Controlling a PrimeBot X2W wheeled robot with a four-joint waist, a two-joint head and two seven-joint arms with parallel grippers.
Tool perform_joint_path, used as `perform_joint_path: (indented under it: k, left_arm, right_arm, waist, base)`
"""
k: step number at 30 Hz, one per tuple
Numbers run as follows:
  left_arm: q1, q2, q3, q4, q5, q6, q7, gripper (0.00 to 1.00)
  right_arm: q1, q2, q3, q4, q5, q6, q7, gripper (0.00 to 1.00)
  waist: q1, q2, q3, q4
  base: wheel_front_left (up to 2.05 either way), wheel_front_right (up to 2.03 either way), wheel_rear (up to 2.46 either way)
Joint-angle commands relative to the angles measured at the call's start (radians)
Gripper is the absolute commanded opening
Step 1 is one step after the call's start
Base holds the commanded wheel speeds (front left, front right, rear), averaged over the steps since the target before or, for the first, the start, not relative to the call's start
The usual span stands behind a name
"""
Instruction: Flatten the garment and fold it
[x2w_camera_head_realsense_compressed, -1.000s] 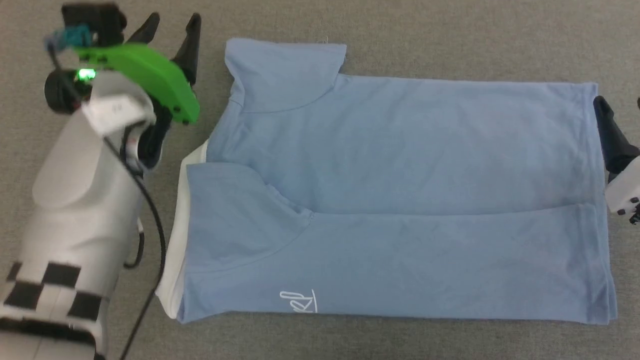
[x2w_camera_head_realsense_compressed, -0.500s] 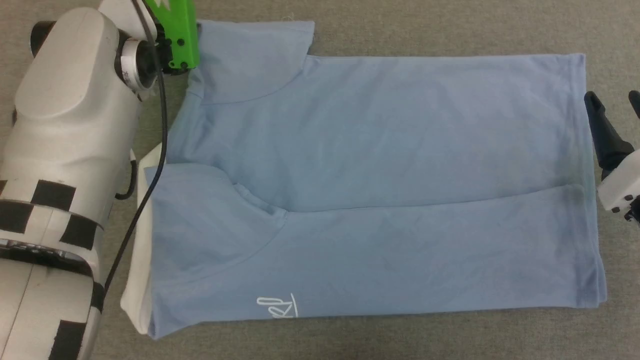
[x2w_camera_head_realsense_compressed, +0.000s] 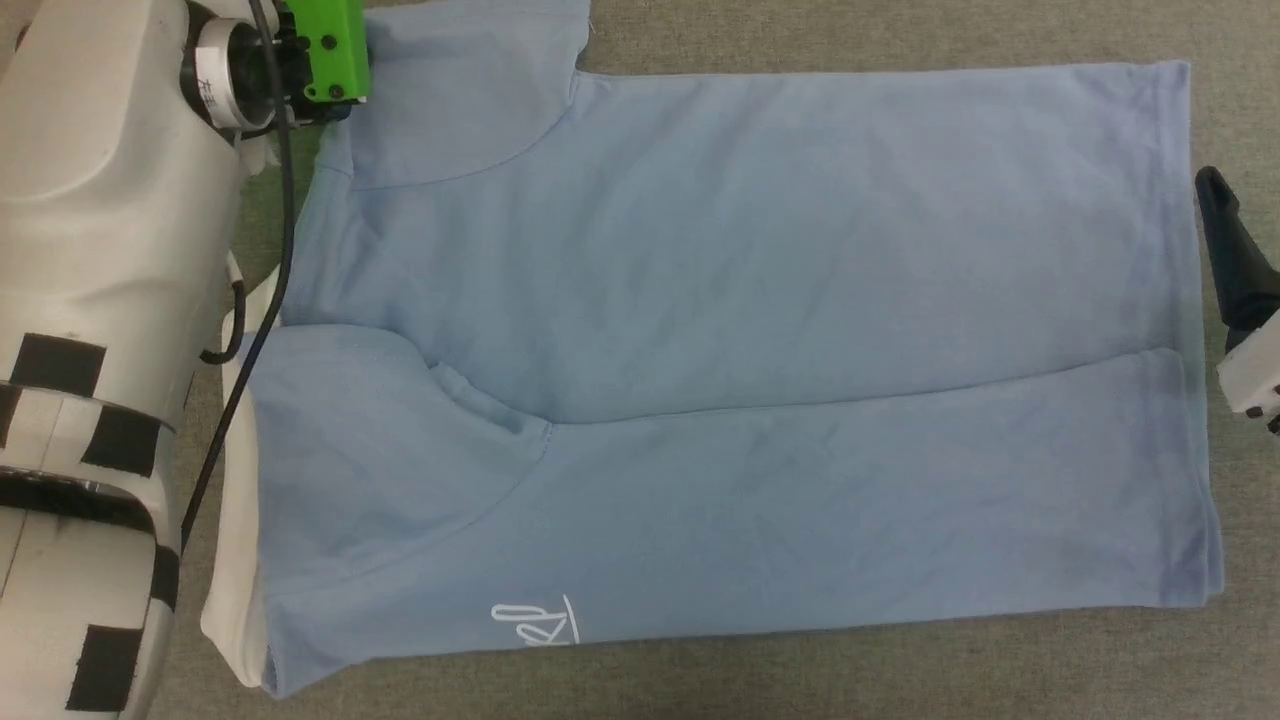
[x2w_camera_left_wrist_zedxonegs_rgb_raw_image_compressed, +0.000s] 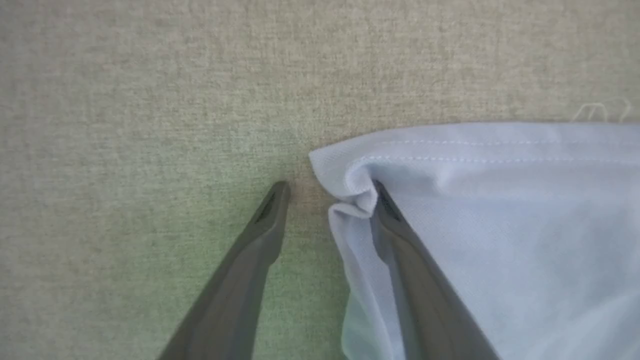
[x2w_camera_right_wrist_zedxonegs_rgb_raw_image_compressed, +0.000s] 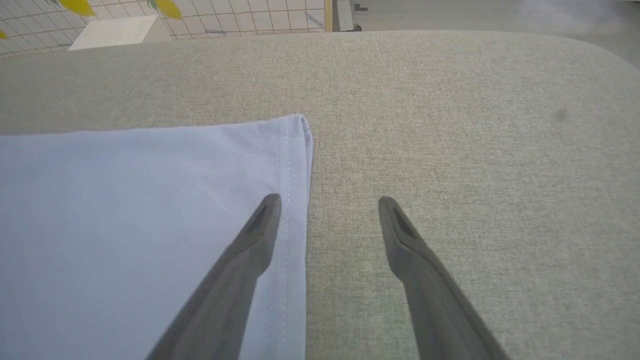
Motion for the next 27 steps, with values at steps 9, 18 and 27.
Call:
perform_joint_path:
  k: [9,18,27]
  left_arm:
    - [0.073,-0.044,0.021,-0.047,-0.064,-0.029,-0.026,0.00]
    - [0.055,-0.045,0.042,-0.137,-0.092,-0.032,-0.037,0.00]
    - [0.046,-0.041,0.039,-0.226,-0.095,-0.028,-0.032,0.00]
  right_arm:
    - [-0.088,-0.046,-0.005,-0.028,-0.005,-0.002,0.086,1.00]
    - [-0.289,-0.156,0.090,0.035,-0.030,-0.002,0.433,1.00]
    - [-0.405,-0.202,0.173,0.080,-0.079,-0.002,0.813,1.00]
  waist:
    - [0.0000,-0.0001,-0.002,0.031]
    - [0.0000,-0.0001,0.018,0.073]
    - [0.0000,-0.0001,0.060,0.117]
  base:
    - [0.00,0.00,0.00]
    - [0.00,0.00,0.00]
    - [0.00,0.00,0.00]
